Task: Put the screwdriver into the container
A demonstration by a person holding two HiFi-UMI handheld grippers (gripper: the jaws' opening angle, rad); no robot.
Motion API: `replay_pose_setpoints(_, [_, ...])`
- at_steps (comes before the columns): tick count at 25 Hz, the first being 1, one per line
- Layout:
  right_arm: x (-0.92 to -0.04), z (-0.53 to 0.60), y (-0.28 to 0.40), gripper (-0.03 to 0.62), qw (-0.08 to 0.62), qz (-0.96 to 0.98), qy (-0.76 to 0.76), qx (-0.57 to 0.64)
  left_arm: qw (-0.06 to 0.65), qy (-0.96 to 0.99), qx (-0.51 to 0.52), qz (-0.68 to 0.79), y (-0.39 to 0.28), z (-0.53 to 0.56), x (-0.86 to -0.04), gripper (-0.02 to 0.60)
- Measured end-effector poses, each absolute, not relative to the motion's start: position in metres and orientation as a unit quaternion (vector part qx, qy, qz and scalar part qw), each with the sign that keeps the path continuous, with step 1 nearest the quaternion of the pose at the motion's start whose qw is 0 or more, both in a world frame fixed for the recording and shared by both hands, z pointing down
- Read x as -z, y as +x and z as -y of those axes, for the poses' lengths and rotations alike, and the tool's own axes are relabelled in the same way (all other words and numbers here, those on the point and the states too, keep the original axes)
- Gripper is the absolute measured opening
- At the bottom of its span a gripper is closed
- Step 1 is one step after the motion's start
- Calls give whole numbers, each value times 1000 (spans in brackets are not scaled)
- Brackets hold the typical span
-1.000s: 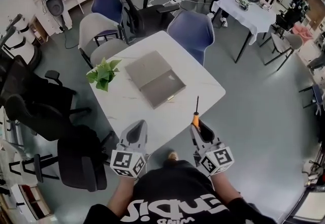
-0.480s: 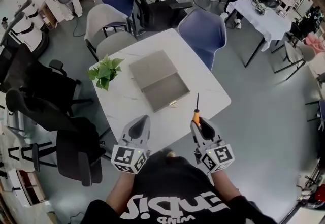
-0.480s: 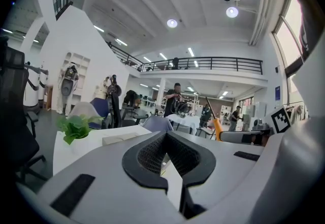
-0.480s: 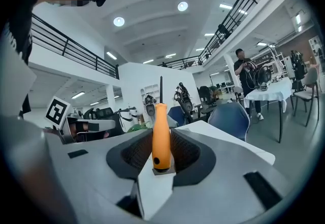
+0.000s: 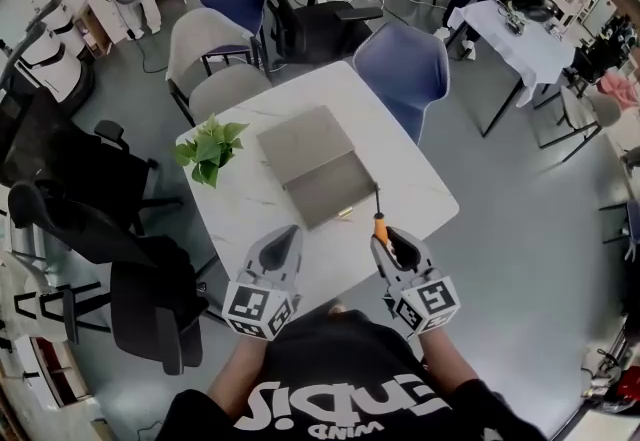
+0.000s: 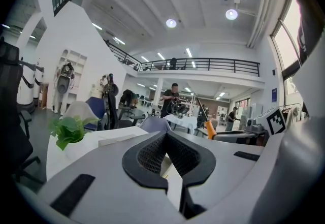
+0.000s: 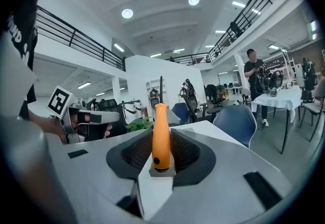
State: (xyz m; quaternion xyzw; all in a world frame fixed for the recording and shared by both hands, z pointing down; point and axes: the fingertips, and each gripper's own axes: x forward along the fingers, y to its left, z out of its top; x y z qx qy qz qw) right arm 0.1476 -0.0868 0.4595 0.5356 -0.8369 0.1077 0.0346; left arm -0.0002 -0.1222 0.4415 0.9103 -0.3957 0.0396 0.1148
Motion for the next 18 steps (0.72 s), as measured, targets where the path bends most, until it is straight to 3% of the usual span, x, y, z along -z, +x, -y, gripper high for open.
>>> replay_pose_setpoints(18, [-531,165,121,104,210,865,452,-55,133,910,-47,390,-12,143,-455,14])
